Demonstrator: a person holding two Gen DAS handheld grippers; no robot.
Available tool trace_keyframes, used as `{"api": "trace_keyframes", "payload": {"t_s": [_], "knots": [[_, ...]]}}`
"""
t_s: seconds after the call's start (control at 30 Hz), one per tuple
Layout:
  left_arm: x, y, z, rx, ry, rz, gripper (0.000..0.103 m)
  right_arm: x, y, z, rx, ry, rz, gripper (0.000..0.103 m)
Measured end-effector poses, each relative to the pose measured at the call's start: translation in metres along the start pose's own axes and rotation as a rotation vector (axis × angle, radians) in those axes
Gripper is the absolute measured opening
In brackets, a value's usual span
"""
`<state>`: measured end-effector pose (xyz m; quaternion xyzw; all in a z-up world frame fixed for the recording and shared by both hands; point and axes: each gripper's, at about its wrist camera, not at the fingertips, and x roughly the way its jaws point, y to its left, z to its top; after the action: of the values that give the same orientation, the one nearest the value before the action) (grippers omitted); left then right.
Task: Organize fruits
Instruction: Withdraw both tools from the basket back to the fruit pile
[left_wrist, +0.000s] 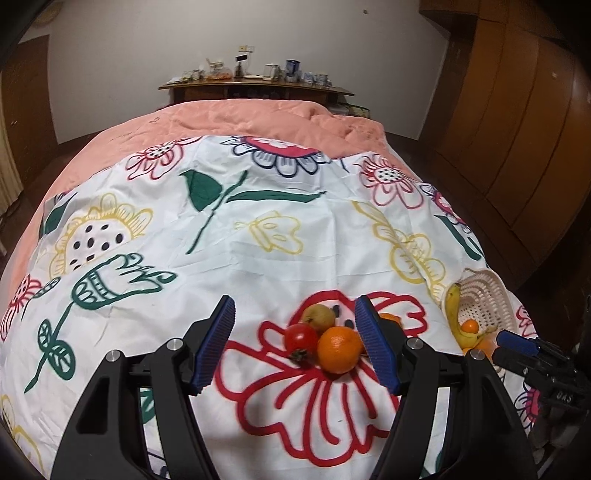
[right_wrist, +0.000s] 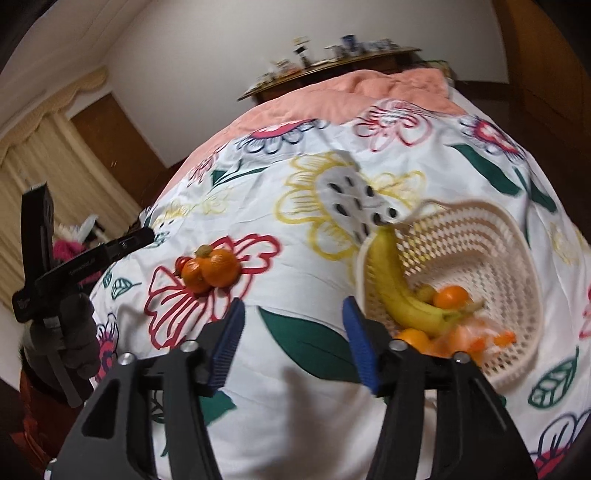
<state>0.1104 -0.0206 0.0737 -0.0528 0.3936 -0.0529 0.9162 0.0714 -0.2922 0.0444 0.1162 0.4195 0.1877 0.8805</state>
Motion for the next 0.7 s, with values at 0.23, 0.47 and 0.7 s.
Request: {"api": "trace_keyframes", "payload": {"t_s": [0.23,0.47,0.7], "knots": [[-0.003,0.017,-0.002,-0.037,-0.005,-0.003,0.069,0.034,0.04,0.014,-0.152,0.072,-0.001,0.059],[0.003,0.025,-0.007,-0.054,0.01,-0.013,0.069,0.059,0.065,0.022,-0.259,0.116,-0.011,0.06],[0.003,0.035,-0.007,-0.069,0.01,-0.015,0.069,0.083,0.077,0.031,-0.325,0.148,-0.051,0.06]]}}
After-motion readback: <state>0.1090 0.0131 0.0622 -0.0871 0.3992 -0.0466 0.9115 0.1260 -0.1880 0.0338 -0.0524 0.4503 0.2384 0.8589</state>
